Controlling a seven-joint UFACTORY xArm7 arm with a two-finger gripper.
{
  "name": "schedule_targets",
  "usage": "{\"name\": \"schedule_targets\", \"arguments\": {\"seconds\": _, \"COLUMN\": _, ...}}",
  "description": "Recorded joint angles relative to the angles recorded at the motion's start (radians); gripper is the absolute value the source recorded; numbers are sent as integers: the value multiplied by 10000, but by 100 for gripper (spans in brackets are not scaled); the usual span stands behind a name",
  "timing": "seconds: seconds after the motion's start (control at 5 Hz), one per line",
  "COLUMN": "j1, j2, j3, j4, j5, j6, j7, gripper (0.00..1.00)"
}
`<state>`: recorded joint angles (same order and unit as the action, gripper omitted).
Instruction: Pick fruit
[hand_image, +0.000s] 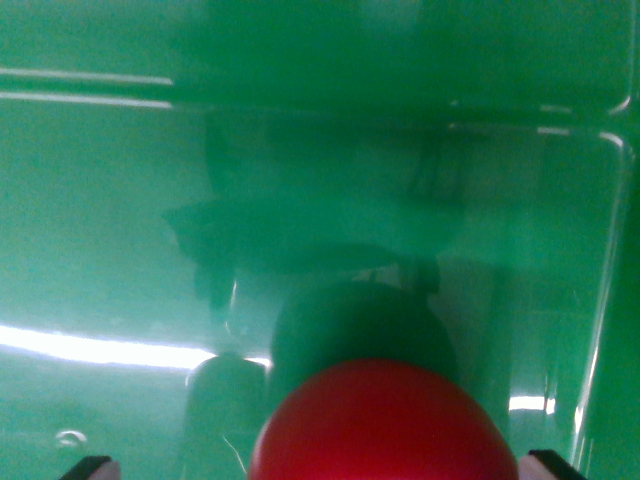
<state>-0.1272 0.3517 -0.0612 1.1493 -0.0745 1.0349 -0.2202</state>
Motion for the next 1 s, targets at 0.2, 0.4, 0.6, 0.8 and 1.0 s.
{"name": "schedule_targets", "arguments": {"seconds": 0.2, "j1": 0, "j2": 0, "j3": 0, "j4": 0, "j5": 0, "j6": 0, "j7": 0, "gripper": 0}}
{"name": "schedule_targets", "arguments": {"seconds": 0.4, "j1": -82, "j2": 171, "j3": -70, "j4": -239, "j5": -31, "j6": -325, "j7": -100, "gripper": 0}}
{"name": "schedule_targets", "arguments": {"seconds": 0.6, "j1": -82, "j2": 171, "j3": -70, "j4": -239, "j5": -31, "j6": -325, "j7": -100, "gripper": 0}}
{"name": "schedule_targets", "arguments": {"seconds": 0.8, "j1": -145, "j2": 303, "j3": -123, "j4": -423, "j5": -55, "j6": -576, "j7": -177, "gripper": 0}}
{"name": "schedule_targets", "arguments": {"seconds": 1.0, "j1": -145, "j2": 303, "j3": -123, "j4": -423, "j5": -55, "j6": -576, "j7": -177, "gripper": 0}}
